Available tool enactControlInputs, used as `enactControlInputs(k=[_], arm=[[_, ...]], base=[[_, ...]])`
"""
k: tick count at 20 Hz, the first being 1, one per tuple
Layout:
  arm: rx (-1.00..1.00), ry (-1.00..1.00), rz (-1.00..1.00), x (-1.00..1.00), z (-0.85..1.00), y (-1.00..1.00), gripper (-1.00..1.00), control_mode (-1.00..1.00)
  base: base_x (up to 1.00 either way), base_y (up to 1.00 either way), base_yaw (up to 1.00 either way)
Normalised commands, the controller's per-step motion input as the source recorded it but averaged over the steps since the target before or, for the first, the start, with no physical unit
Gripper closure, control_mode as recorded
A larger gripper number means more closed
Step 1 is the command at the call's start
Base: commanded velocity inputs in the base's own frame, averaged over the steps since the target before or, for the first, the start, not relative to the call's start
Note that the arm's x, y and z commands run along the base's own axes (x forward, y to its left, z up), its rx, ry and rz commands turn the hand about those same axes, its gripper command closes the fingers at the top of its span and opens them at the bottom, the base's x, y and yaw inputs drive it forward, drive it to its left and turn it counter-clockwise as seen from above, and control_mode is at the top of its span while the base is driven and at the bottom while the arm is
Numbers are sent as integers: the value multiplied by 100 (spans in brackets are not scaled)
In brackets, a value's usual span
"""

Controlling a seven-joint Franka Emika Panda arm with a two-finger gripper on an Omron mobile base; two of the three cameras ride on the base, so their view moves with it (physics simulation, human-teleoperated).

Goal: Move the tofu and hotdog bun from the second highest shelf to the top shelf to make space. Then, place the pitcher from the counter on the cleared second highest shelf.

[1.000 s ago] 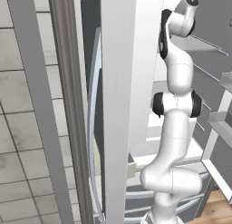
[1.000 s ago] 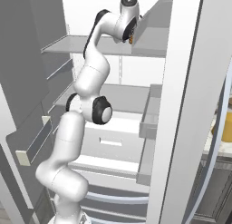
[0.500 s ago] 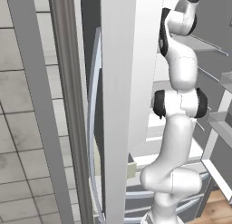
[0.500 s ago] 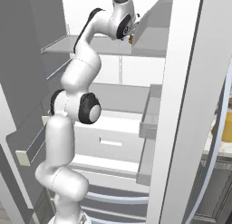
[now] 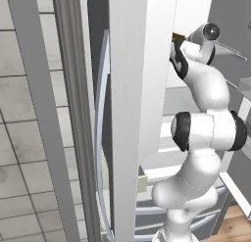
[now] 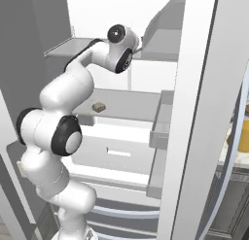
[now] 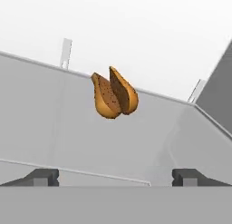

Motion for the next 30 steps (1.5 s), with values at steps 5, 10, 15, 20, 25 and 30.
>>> enactControlInputs(k=[5, 10, 15, 20, 25, 30], arm=[[0, -3, 0, -100, 13, 0, -100, -100], [-1, 2, 0, -100, 2, 5, -100, -100], [0, 2, 1, -100, -15, 11, -100, -100], [0, 12, 1, -92, -54, 46, -100, -100], [1, 22, 0, -66, -52, 61, -100, -100], [4, 29, 2, -42, -43, 56, -100, -100]], base=[[0, 0, 0], [0, 0, 0], [0, 0, 0], [0, 0, 0], [0, 0, 0], [0, 0, 0]])
